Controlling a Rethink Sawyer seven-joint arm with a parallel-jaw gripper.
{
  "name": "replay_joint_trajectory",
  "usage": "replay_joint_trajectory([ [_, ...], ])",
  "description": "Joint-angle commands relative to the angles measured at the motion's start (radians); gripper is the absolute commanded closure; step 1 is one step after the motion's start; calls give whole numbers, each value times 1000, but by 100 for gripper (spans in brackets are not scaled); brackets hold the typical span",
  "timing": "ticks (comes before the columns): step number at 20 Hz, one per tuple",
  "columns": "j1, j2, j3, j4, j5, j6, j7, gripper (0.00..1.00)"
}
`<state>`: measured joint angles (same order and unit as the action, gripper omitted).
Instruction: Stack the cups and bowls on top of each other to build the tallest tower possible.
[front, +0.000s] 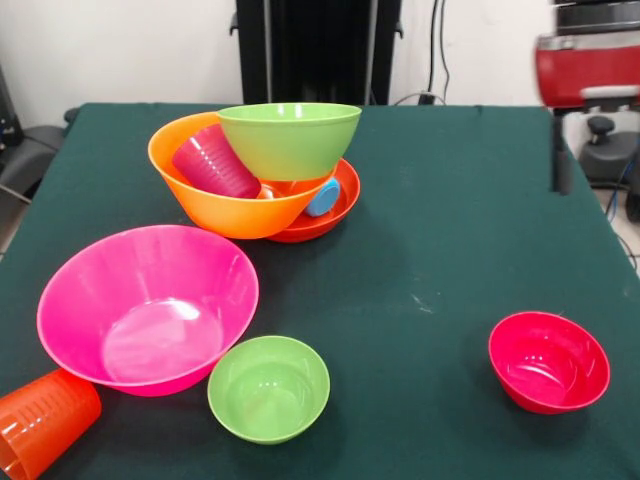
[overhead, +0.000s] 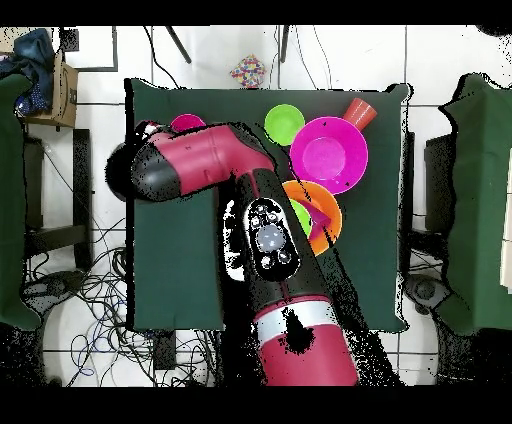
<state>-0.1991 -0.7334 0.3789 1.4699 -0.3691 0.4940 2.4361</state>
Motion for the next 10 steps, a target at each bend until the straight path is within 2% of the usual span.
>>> replay_joint_trajectory([
  [1,63,74,50,-128,-26,282,-180,0],
  [4,86,115,40,-165,-36,309,-161,0],
  [10,172,215,-39,-302,-181,373,-169,0],
])
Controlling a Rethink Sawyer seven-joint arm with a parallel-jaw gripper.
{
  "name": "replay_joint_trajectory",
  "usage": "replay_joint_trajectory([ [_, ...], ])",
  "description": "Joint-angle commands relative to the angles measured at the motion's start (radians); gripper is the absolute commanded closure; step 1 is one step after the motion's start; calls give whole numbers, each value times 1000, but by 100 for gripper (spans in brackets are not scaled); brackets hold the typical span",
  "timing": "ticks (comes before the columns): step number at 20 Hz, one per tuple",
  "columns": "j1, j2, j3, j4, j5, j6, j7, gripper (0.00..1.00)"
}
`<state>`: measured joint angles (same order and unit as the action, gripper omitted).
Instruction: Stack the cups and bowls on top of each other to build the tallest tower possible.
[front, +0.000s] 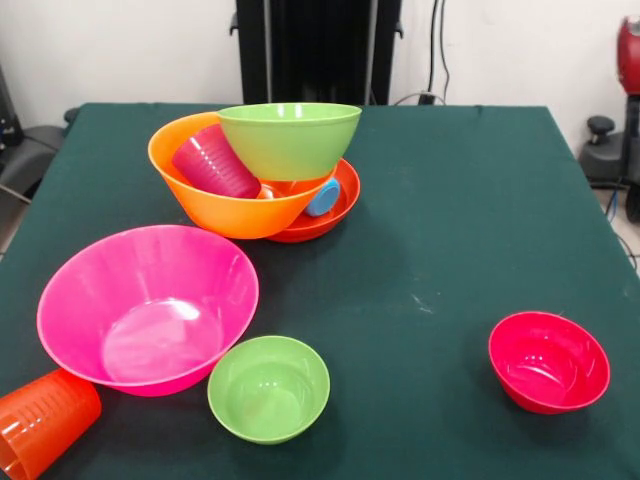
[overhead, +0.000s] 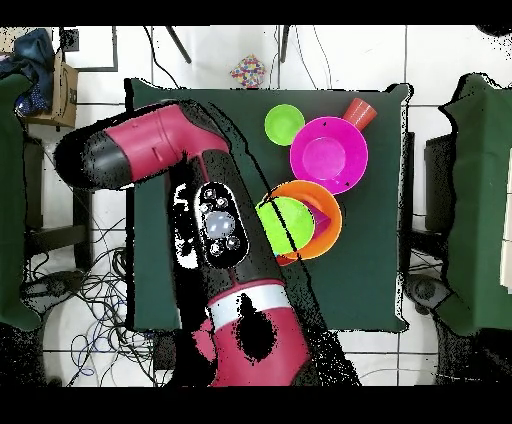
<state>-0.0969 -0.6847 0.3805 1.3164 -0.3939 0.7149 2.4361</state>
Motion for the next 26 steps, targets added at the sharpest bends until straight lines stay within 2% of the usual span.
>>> replay_joint_trajectory([
  [1,84,180,-52,-168,-173,163,-163,0],
  [4,131,223,-76,-249,-205,211,-132,0],
  [6,149,252,-62,-307,-183,270,-123,0],
  [8,160,290,-28,-388,-130,352,-113,0],
  [10,184,343,0,-521,-94,464,-92,0],
  [14,221,490,81,-844,-87,661,-71,0],
  [16,215,524,120,-912,-91,726,-100,0],
  [17,208,527,128,-914,-91,741,-121,0],
  [22,156,532,136,-847,-86,682,-223,0],
  [24,145,532,132,-832,-88,695,-248,0],
  [25,139,522,120,-802,-87,691,-264,0],
  [26,125,499,101,-738,-81,647,-284,0],
])
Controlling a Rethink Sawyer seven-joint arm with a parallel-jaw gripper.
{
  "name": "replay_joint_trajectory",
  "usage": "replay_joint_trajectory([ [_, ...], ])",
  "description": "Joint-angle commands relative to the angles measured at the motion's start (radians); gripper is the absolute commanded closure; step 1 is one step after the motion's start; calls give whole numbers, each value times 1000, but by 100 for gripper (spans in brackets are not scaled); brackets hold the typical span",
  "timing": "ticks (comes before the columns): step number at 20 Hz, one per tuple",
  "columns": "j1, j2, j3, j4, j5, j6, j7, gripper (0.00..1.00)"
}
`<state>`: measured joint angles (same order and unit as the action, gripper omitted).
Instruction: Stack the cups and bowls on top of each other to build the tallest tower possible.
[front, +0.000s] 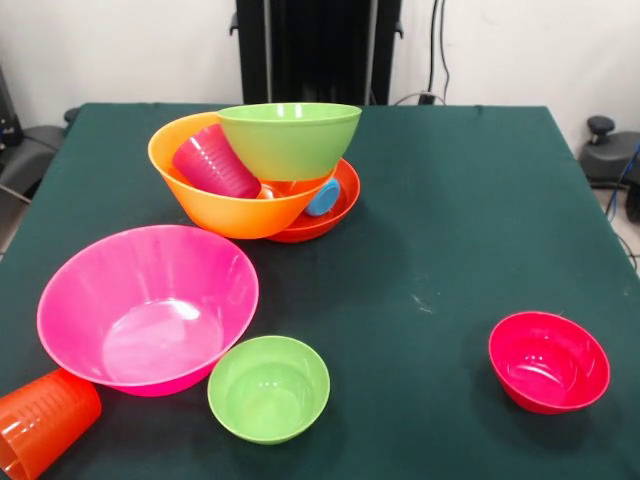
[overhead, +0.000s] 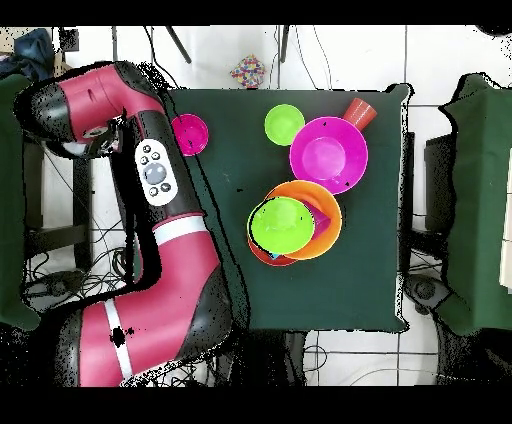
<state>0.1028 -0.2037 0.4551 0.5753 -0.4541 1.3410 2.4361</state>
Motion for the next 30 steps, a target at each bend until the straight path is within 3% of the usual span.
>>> replay_joint_trajectory([
  [1,-93,-11,8,80,-15,-33,-310,0],
  [6,-196,-151,-18,407,-18,-235,-445,0],
  [8,-222,-176,-14,468,-39,-286,-464,0],
  [14,-253,-156,-20,515,-107,-344,-495,0],
  [15,-246,-154,-32,509,-116,-315,-493,0],
  [30,-255,-109,-32,508,-147,-451,-413,0],
])
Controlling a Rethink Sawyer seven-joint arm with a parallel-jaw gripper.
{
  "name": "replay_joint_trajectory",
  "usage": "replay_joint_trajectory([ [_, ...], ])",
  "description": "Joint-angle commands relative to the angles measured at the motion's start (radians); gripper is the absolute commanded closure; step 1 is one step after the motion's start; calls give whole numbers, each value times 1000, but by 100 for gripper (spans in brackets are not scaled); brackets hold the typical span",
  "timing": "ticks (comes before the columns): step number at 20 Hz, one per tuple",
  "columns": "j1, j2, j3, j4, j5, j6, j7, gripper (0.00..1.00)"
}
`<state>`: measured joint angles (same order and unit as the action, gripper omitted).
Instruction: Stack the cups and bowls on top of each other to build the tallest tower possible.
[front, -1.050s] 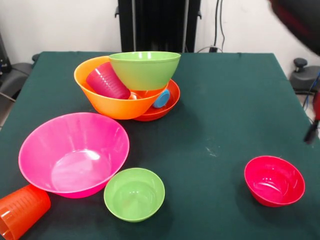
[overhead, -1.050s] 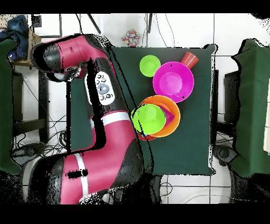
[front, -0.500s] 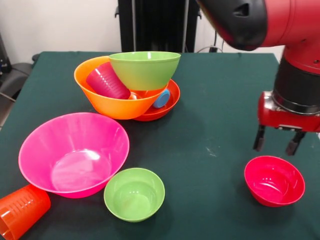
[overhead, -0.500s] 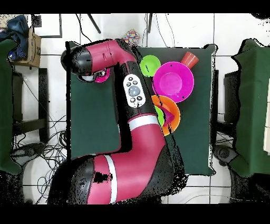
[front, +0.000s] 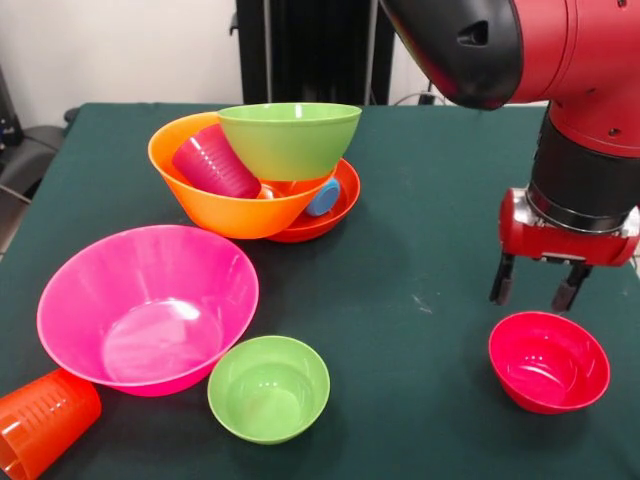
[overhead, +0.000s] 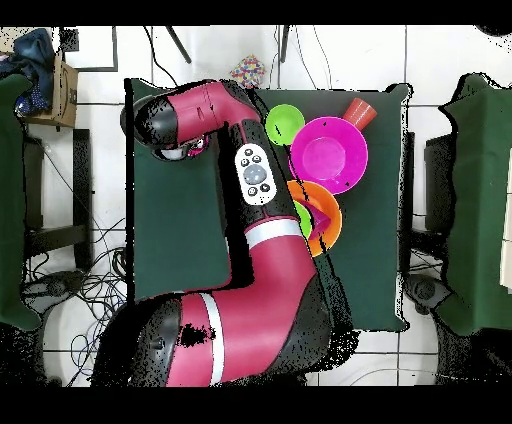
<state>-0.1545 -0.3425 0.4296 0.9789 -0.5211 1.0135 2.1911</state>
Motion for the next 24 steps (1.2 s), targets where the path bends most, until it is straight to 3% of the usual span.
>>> replay_joint_trajectory([
  [1,5,38,-9,98,-85,-132,-166,0],
  [24,23,38,-38,117,-107,-213,-102,0],
])
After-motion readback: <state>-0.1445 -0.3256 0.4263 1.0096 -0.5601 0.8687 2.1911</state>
